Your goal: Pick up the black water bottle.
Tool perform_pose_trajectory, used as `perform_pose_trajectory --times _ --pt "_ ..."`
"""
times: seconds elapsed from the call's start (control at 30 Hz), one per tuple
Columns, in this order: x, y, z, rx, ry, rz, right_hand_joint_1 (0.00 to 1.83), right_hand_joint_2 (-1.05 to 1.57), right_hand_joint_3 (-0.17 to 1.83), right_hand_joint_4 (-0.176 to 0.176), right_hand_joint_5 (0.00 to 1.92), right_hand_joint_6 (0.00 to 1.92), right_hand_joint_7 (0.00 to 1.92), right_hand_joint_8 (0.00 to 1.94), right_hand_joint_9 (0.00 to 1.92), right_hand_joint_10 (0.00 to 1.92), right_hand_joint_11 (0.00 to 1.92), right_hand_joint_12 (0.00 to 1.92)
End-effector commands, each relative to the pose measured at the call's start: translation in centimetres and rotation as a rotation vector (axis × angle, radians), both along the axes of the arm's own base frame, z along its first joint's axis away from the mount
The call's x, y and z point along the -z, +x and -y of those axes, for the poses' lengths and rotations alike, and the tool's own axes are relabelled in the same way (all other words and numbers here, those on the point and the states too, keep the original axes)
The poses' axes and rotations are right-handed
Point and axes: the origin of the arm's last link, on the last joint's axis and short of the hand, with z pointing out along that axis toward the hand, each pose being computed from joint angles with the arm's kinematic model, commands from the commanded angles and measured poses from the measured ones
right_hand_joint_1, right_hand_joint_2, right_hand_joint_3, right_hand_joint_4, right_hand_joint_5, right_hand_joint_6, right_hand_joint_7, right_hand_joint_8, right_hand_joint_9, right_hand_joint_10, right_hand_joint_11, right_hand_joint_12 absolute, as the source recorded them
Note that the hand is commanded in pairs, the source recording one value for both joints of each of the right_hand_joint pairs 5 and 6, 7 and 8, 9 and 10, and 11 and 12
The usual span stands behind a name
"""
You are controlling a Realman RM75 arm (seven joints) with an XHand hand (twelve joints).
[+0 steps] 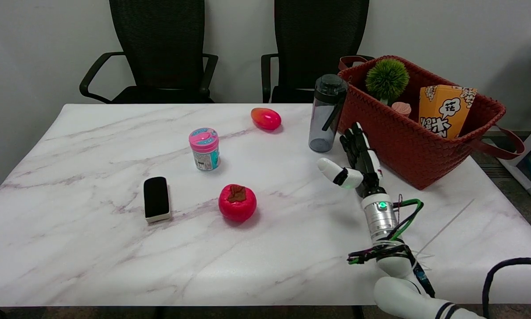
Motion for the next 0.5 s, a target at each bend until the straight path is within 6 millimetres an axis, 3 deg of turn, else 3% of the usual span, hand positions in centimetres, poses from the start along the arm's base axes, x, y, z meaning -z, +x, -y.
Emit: perform_pose_trajectory --times 0.03,0.5 --pt "-0.5 1.5 3.1 -0.041 -0.011 0.037 1.05 -0.13 0.98 0.000 0.00 0.00 0.12 0.12 0.18 0.18 0.07 0.07" --pt "-1.4 1.7 4.6 -0.023 -0.023 0.039 1.04 -0.14 0.94 0.000 0.00 0.00 0.14 0.14 0.21 0.21 0.05 0.05"
